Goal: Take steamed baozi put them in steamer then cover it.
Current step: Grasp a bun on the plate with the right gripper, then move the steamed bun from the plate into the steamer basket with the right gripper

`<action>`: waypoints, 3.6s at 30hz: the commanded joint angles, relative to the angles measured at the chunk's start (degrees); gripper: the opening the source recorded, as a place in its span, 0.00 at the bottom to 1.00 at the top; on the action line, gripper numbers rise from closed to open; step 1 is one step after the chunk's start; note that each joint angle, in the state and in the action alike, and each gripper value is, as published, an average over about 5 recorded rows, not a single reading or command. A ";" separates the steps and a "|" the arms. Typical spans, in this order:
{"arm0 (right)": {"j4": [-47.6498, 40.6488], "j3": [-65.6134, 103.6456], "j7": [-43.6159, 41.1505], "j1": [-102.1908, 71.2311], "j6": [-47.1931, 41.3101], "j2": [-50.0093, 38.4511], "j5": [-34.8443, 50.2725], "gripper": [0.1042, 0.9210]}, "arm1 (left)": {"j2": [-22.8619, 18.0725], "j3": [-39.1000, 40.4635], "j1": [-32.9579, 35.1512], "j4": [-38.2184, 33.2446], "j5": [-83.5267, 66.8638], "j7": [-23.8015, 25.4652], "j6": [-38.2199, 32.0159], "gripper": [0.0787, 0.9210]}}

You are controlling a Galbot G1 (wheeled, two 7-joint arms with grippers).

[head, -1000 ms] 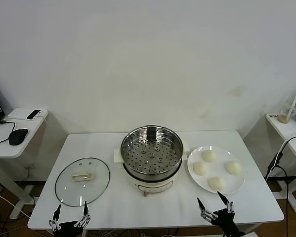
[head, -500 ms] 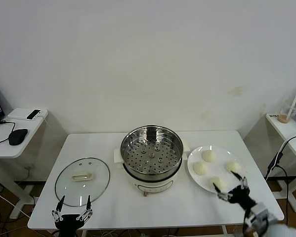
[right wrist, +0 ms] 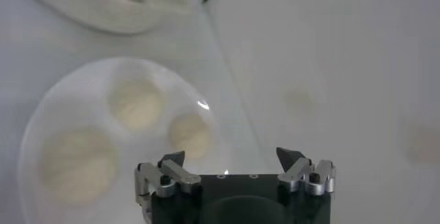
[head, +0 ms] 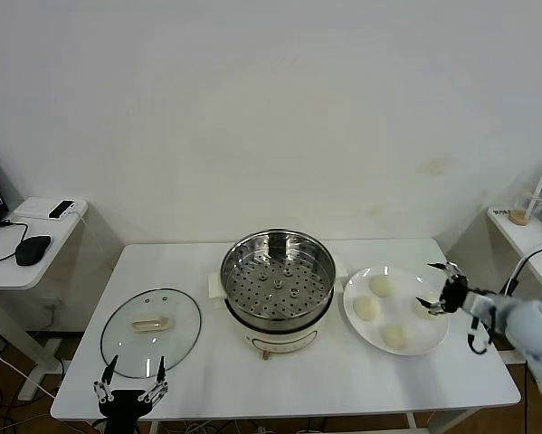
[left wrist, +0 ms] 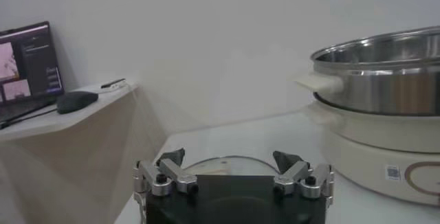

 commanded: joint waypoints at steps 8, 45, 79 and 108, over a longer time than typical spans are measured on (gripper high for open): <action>-26.88 -37.44 -17.93 36.96 2.30 8.78 -1.60 0.88 | -0.70 -1.19 -0.11 -0.17 0.50 0.36 -0.17 0.88; -48.83 -33.96 -11.87 36.42 6.07 28.70 -14.62 0.81 | -0.75 -3.31 -0.60 1.02 0.28 1.02 -0.80 0.88; -16.65 -56.80 -17.20 62.30 0.45 13.06 14.19 0.64 | 1.31 -2.56 -1.96 1.20 -0.90 1.12 -0.56 0.88; -16.14 -78.95 -5.32 67.77 23.61 32.80 8.29 0.64 | 1.17 -6.46 -2.63 0.41 -2.79 1.41 -0.34 0.88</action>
